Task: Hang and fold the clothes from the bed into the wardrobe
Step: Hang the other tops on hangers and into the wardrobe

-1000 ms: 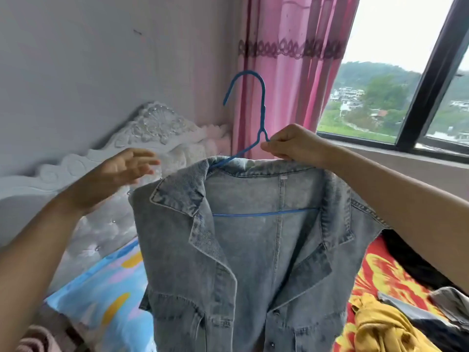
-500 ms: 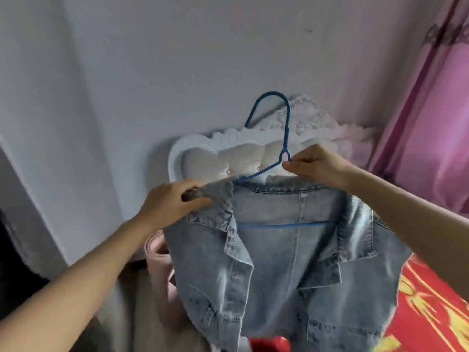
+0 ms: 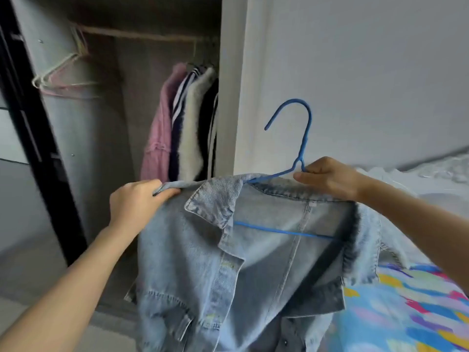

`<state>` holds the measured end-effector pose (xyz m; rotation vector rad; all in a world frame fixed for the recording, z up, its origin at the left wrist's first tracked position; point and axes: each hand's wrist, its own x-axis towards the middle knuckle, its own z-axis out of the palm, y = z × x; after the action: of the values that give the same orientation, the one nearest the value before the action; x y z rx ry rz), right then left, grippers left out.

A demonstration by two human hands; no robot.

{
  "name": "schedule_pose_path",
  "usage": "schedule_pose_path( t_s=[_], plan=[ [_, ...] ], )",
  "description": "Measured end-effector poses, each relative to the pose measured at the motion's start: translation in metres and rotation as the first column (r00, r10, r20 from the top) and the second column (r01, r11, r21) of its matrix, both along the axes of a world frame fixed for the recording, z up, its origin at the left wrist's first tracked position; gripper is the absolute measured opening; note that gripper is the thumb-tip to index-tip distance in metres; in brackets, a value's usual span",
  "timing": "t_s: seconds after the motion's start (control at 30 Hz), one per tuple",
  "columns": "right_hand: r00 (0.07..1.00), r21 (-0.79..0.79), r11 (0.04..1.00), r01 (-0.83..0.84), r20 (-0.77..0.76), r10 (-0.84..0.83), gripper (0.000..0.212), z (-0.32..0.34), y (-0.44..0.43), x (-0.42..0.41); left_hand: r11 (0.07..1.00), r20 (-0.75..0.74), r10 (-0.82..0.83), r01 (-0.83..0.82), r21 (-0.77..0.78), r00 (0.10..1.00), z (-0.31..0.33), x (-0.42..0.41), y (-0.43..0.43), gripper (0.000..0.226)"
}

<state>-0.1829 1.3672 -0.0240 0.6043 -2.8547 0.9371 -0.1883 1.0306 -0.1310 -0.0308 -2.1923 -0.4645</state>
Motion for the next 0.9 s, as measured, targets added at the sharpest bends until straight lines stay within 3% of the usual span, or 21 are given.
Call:
schedule_pose_path(
  t_s=[0.1,0.17,0.23,0.33,0.47,0.53,0.6,0.73,0.83,0.9],
  plan=[
    [0.996,0.019,0.996,-0.092,0.017,0.091,0.051,-0.001,-0.071,-0.019,0.984,0.09,-0.066,0.05,0.169,0.994,0.004,0.0,-0.073,0.034],
    [0.991,0.067,0.989,-0.135,0.021,0.134,0.052,-0.006,-0.12,-0.033,0.936,0.015,-0.166,0.153,0.317,0.986,0.012,0.006,-0.116,0.018],
    [0.986,0.119,0.979,-0.167,0.01,0.167,0.051,-0.009,-0.161,-0.042,0.822,-0.069,-0.237,0.237,0.517,0.969,0.024,0.01,-0.153,0.023],
    [0.983,0.018,0.983,-0.181,-0.04,0.181,0.047,-0.014,-0.219,-0.061,0.673,-0.073,-0.28,0.25,0.696,0.957,0.027,0.017,-0.211,0.024],
    [0.983,-0.1,0.979,-0.177,-0.072,0.171,0.053,-0.015,-0.282,-0.085,0.608,-0.107,-0.311,0.284,0.741,0.944,0.017,0.031,-0.275,0.037],
    [0.983,-0.115,0.978,-0.177,-0.074,0.169,0.055,-0.017,-0.312,-0.095,0.592,-0.045,-0.333,0.246,0.767,0.942,0.012,0.033,-0.304,0.039],
    [0.979,-0.121,0.972,-0.201,-0.044,0.196,0.055,-0.018,-0.331,-0.101,0.637,0.083,-0.366,0.185,0.748,0.927,0.005,0.03,-0.319,0.033],
    [0.962,-0.111,0.956,-0.273,-0.006,0.274,0.055,-0.015,-0.374,-0.124,0.777,0.32,-0.266,0.005,0.629,0.909,-0.003,0.014,-0.348,0.026],
    [0.948,-0.099,0.943,-0.317,-0.002,0.318,0.051,-0.01,-0.396,-0.146,0.939,0.415,-0.118,-0.034,0.342,0.902,0.003,-0.012,-0.363,0.081],
    [0.939,-0.071,0.937,-0.343,-0.012,0.343,0.049,-0.008,-0.41,-0.161,0.985,0.457,-0.098,0.022,0.169,0.884,0.014,-0.038,-0.363,0.098]
  ],
)
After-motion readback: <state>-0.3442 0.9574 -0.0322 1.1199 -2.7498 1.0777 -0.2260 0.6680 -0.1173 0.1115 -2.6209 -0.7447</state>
